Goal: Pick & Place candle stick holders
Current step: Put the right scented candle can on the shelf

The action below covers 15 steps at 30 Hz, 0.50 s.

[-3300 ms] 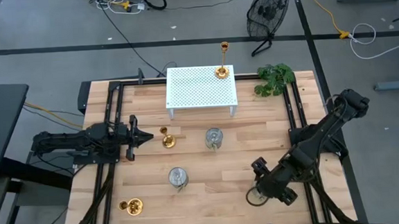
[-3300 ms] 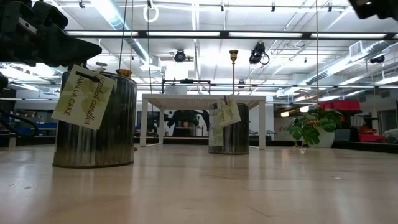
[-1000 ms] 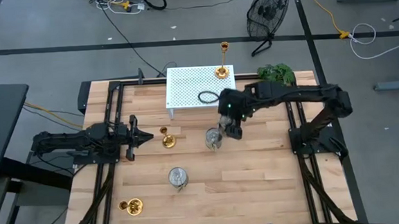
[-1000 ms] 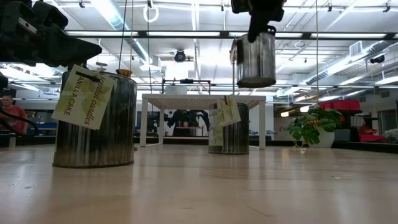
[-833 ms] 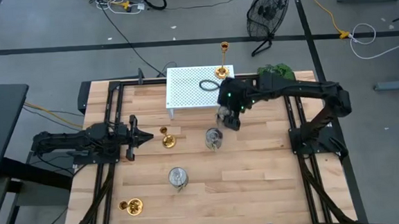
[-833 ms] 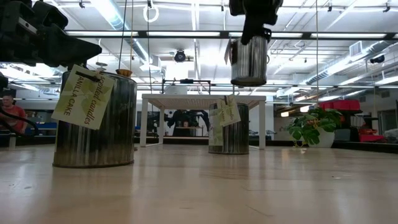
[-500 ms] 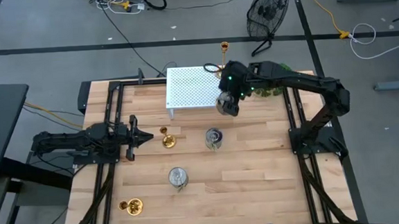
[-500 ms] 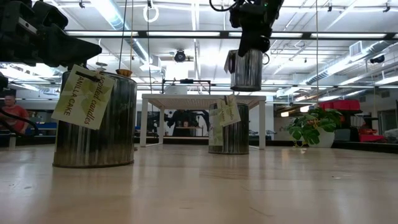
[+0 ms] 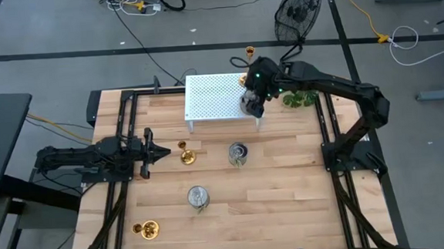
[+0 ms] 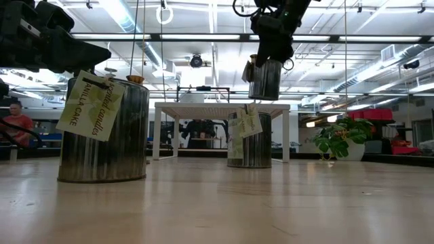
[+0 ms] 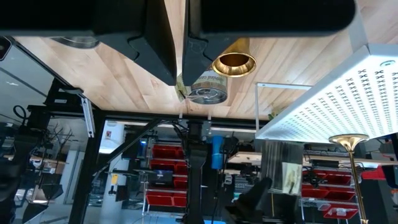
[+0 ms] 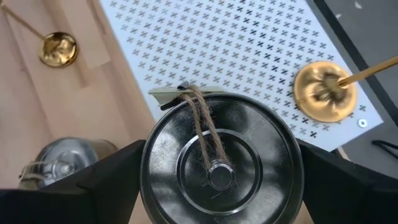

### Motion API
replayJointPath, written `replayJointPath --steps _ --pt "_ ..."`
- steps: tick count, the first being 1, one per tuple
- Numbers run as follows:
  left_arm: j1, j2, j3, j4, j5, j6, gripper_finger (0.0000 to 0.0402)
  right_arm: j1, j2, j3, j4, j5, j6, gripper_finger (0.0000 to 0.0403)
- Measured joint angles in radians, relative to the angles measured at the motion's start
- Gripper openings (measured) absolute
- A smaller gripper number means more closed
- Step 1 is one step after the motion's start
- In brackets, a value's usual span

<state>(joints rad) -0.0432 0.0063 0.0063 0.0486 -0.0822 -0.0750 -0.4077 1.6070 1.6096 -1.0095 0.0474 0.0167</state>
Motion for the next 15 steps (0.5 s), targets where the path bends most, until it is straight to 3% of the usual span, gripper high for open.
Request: replayJointPath --steps 15 --pt "0.000 0.000 0.000 0.000 0.000 0.000 0.0032 -0.016 0.049 0.002 0.023 0.019 -0.007 0.0364"
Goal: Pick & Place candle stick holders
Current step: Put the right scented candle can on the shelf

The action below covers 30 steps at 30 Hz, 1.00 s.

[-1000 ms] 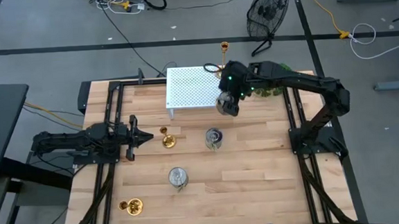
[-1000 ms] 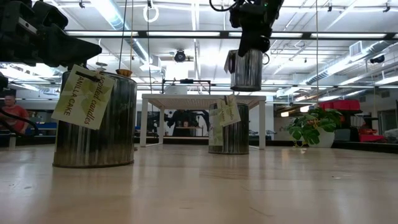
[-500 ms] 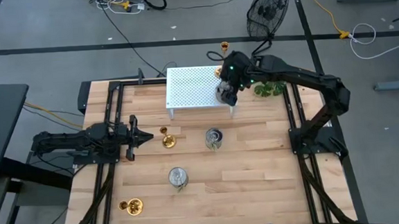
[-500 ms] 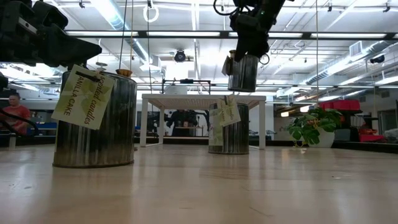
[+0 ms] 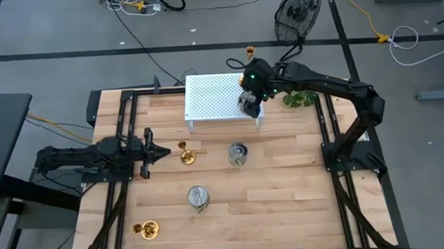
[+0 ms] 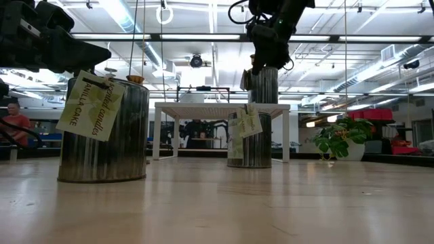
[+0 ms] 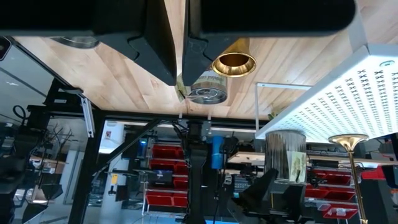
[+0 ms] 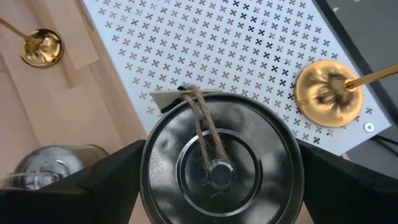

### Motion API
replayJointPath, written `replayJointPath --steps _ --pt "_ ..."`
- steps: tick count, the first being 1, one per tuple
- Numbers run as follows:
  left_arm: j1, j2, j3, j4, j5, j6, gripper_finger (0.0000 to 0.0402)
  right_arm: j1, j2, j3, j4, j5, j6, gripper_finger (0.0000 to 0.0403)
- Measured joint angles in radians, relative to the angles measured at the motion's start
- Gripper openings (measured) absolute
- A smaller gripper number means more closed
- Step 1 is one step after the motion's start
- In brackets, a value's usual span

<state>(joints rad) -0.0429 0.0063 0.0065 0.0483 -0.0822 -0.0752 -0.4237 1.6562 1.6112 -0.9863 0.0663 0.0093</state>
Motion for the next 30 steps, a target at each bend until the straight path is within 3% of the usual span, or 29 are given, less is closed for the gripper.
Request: replayJointPath --steps 13,30 --pt "0.000 0.000 0.000 0.000 0.000 0.000 0.0032 -0.001 0.002 0.000 0.012 -0.005 -0.022 0.0395" --pt "0.000 0.000 0.000 0.000 0.000 0.000 0.0032 -0.003 -0.023 -0.002 0.020 -0.004 -0.045 0.0387"
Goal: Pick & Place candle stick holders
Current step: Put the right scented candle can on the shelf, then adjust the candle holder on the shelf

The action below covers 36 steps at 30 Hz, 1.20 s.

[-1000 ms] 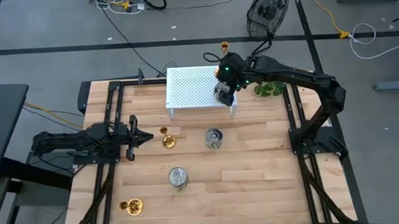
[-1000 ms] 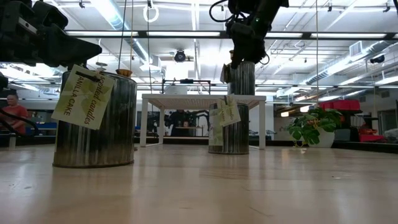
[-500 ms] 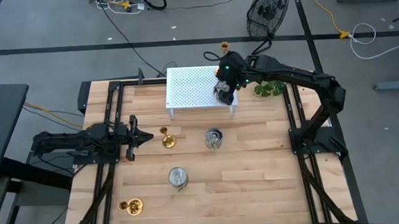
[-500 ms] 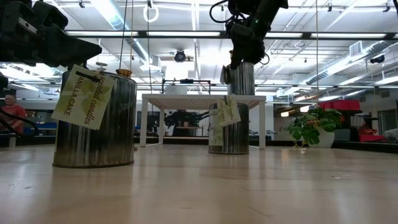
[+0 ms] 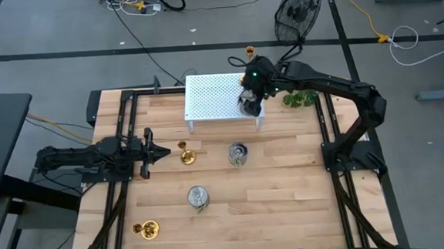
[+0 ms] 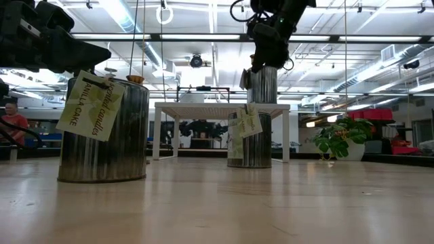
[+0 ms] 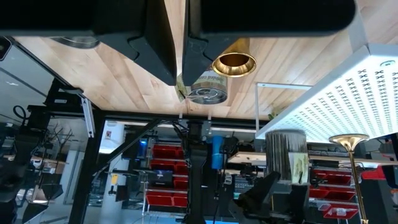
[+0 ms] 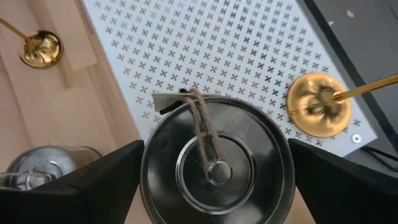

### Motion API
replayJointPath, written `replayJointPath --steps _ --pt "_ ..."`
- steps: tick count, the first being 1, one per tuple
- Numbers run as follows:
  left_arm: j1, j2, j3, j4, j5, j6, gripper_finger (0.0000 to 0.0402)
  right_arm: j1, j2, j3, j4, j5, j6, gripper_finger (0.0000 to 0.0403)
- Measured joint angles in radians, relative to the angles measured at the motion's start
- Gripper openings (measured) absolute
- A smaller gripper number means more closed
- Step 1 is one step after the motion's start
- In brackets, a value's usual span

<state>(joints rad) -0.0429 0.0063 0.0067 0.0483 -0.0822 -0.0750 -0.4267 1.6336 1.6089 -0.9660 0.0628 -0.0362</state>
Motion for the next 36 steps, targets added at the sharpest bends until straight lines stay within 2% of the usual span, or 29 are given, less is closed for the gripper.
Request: replayJointPath --steps 8,13,27,32,36 --pt "0.000 0.000 0.000 0.000 0.000 0.000 0.0032 -0.009 -0.055 0.001 0.018 -0.003 -0.005 0.0387" --pt "0.000 0.000 0.000 0.000 0.000 0.000 0.0032 -0.019 -0.056 0.001 0.020 -0.045 -0.010 0.0386" --pt "0.000 0.000 0.000 0.000 0.000 0.000 0.0032 -0.028 -0.093 0.001 0.112 -0.053 -0.010 0.0386" --pt "0.000 0.000 0.000 0.000 0.000 0.000 0.0032 -0.068 -0.112 0.001 0.125 0.028 0.015 0.0386" --pt "0.000 0.000 0.000 0.000 0.000 0.000 0.0032 -0.117 -0.116 0.001 0.116 0.035 0.025 0.0386"
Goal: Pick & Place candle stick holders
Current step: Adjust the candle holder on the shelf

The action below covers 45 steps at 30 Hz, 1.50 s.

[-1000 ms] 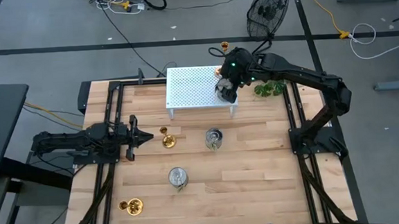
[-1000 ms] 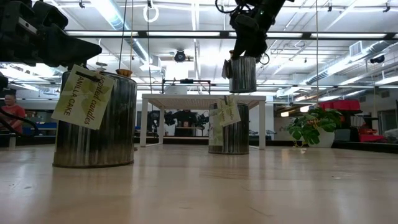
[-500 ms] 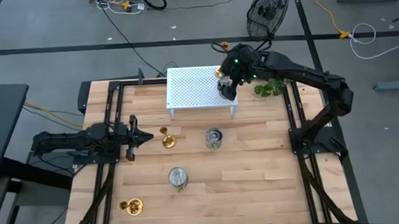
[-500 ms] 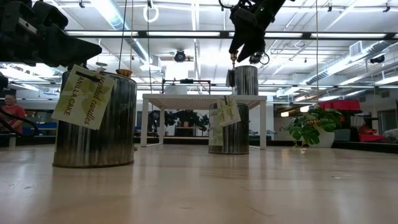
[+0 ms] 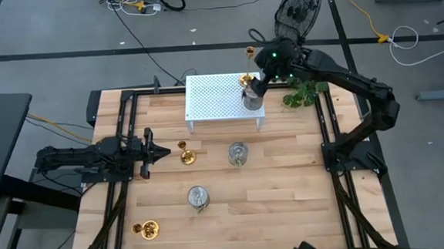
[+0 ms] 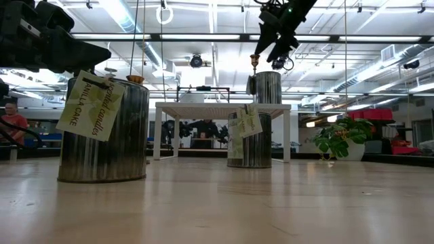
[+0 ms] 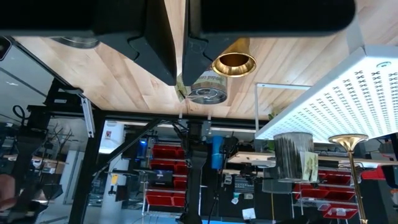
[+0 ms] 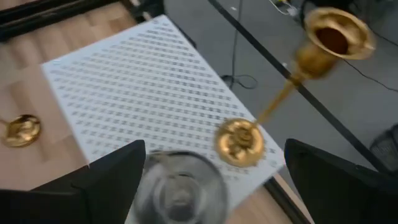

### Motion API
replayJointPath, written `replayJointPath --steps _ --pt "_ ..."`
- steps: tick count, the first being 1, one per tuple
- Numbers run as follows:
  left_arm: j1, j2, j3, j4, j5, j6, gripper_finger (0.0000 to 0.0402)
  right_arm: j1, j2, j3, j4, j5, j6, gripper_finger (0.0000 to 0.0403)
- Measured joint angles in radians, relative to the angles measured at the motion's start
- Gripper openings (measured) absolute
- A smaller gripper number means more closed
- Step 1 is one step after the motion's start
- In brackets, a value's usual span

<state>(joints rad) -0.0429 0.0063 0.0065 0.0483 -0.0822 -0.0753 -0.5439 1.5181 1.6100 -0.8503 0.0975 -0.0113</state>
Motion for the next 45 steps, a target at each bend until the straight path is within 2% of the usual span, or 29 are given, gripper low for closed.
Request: replayJointPath --steps 4,14,28,35,45 --pt "0.000 0.000 0.000 0.000 0.000 0.000 0.0032 -0.046 0.000 0.000 -0.003 0.000 -0.002 0.0386" --pt "0.000 0.000 0.000 0.000 0.000 0.000 0.0032 -0.119 0.007 0.000 0.102 -0.030 -0.128 0.0386" --pt "0.000 0.000 0.000 0.000 0.000 0.000 0.0032 -0.179 0.119 0.000 0.158 -0.040 -0.165 0.0386" --pt "0.000 0.000 0.000 0.000 0.000 0.000 0.0032 -0.210 0.150 0.000 0.179 -0.128 -0.155 0.0386" --pt "0.000 0.000 0.000 0.000 0.000 0.000 0.0032 -0.217 0.199 0.000 0.265 -0.177 -0.154 0.0375"
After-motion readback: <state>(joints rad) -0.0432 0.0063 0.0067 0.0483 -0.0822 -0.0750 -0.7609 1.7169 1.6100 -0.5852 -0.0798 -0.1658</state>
